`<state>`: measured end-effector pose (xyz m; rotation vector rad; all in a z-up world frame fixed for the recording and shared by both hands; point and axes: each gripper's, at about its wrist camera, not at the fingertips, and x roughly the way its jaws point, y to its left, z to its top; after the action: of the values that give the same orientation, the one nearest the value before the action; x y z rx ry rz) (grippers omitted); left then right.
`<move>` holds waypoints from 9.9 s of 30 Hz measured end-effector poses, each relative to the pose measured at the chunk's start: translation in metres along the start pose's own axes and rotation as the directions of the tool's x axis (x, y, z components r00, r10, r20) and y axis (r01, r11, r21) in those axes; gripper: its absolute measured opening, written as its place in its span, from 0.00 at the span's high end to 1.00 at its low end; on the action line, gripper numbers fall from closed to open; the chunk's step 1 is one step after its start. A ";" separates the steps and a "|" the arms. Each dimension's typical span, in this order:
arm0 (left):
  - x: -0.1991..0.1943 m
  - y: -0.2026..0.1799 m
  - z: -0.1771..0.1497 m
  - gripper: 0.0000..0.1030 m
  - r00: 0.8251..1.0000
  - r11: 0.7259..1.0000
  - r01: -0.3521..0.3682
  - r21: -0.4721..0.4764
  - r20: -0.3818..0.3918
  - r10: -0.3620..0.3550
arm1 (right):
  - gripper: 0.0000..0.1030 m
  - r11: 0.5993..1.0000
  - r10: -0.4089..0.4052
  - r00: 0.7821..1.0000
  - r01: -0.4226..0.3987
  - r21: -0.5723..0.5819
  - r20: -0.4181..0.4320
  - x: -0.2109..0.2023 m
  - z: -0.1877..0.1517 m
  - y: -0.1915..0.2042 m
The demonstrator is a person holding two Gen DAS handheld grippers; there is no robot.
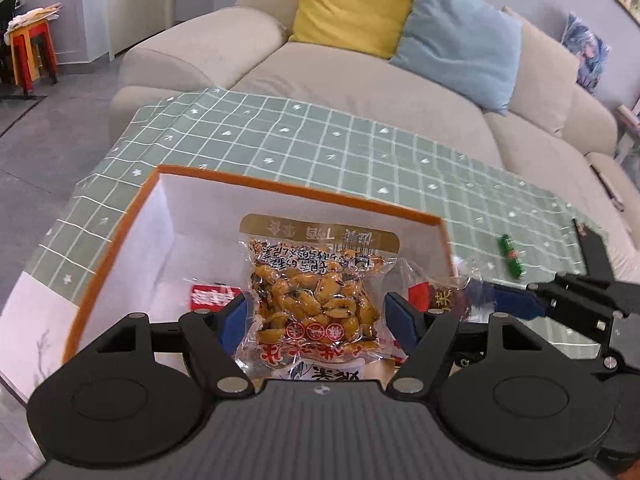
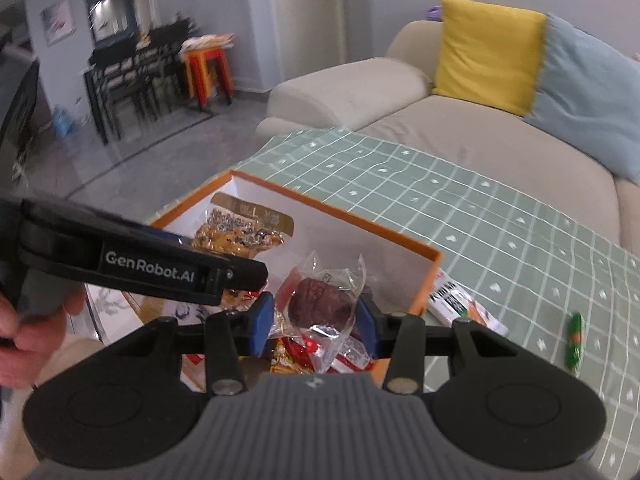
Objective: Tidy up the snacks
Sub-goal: 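Lower the peanut packet and dried-meat bag into the orange box and open both grippers, then move both tools back over the white strip packet and green sausage, then grasp the green sausage with the right gripper while the left gripper grasps the white strip packet, then lift both held snacks and carry them over the orange box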
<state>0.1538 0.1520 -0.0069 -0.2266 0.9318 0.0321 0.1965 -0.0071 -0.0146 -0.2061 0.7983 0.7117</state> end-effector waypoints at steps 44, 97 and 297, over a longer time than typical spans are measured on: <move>0.081 0.008 -0.013 0.10 0.969 0.985 -0.146 0.095 -0.189 0.162 | 0.20 0.948 -0.153 0.974 0.097 -0.302 -0.170 0.090 -0.011 0.028; 0.024 -0.165 -0.053 0.35 0.991 0.909 0.128 0.397 -0.016 -0.133 | 0.13 0.918 -0.287 0.957 0.290 0.269 -0.053 -0.054 -0.140 -0.142; 0.126 -0.211 -0.122 0.40 0.995 0.957 0.089 0.278 -0.073 -0.071 | 0.79 0.865 -0.314 0.919 0.380 0.328 -0.238 -0.013 -0.175 -0.194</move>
<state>0.1589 -0.0878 -0.1392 -0.0013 0.9771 -0.1826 0.2149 -0.2342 -0.1442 -0.0684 1.0179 0.1911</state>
